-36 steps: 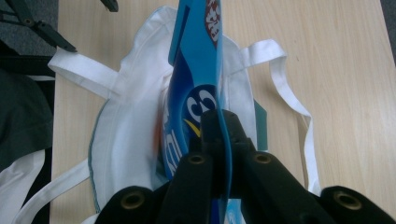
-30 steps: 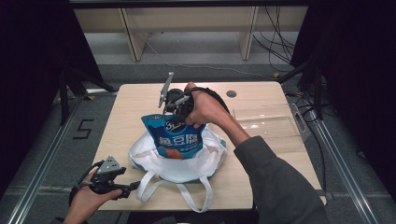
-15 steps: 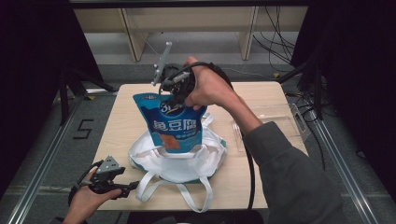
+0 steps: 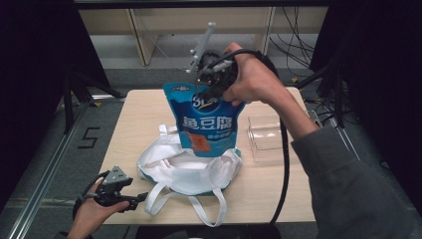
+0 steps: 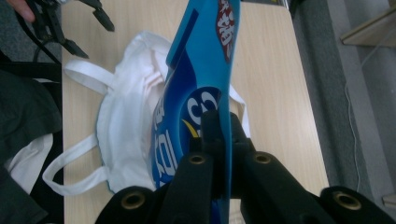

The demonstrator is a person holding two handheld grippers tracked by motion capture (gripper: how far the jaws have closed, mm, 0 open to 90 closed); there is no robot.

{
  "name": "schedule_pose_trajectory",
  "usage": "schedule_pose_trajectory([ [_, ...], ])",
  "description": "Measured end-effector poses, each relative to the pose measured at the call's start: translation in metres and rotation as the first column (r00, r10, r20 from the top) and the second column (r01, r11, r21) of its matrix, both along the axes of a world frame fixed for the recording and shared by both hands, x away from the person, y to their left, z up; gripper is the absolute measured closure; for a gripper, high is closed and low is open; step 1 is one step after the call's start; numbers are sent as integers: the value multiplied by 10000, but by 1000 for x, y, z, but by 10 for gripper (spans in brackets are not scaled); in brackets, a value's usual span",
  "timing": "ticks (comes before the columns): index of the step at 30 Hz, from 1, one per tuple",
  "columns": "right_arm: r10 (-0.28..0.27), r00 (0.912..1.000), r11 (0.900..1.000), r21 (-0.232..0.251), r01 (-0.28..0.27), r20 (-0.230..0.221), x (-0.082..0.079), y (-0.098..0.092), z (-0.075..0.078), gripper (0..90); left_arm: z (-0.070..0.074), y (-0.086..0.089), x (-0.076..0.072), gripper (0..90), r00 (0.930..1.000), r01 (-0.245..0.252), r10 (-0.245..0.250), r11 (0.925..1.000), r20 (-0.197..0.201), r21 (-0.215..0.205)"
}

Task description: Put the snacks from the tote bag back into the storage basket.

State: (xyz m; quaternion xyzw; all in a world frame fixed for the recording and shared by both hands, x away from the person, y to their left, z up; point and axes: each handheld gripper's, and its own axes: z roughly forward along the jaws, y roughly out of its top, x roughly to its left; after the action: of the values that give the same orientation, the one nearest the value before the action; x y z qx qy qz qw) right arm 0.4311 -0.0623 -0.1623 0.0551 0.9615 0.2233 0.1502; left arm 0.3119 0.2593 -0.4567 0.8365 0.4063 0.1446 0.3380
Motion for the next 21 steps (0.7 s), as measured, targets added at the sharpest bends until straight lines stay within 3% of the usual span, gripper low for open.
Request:
schedule_pose_trajectory([
  [1,-139,9999,9999,-28,139,-5,0,-6,1,900,0,0,0,231,10000,-23,23,10000,-11,-73],
  [2,-256,9996,9996,-98,256,85,1,-12,3,900,2,3,0,231,9996,245,-242,9994,-115,264],
  [5,-526,9983,9985,-129,530,267,5,-32,6,900,3,4,1,229,9997,243,-243,9993,-15,296],
  [6,-828,9965,9965,-141,829,61,3,-39,7,900,2,5,1,230,9996,268,-267,9990,-27,361],
  [7,-742,9969,9971,-135,746,247,6,-45,8,900,2,5,1,229,9997,256,-256,9990,-11,376],
  [9,-1294,9915,9914,-155,1296,146,7,-57,9,900,2,4,1,229,9996,274,-274,9989,-18,379],
  [13,-1584,9870,9868,-290,1591,271,15,-78,9,900,1,3,1,230,9998,194,-191,9995,-98,243],
  [15,-1786,9833,9832,-333,1797,334,20,-89,9,900,1,3,2,230,9996,298,-298,9988,-19,389],
  [19,-2289,9730,9725,-378,2300,309,26,-108,7,900,1,3,2,232,9998,211,-210,9993,-20,318],
  [21,-2266,9734,9727,-427,2280,340,31,-115,5,900,1,3,3,233,9997,255,-254,9990,-46,373],
])
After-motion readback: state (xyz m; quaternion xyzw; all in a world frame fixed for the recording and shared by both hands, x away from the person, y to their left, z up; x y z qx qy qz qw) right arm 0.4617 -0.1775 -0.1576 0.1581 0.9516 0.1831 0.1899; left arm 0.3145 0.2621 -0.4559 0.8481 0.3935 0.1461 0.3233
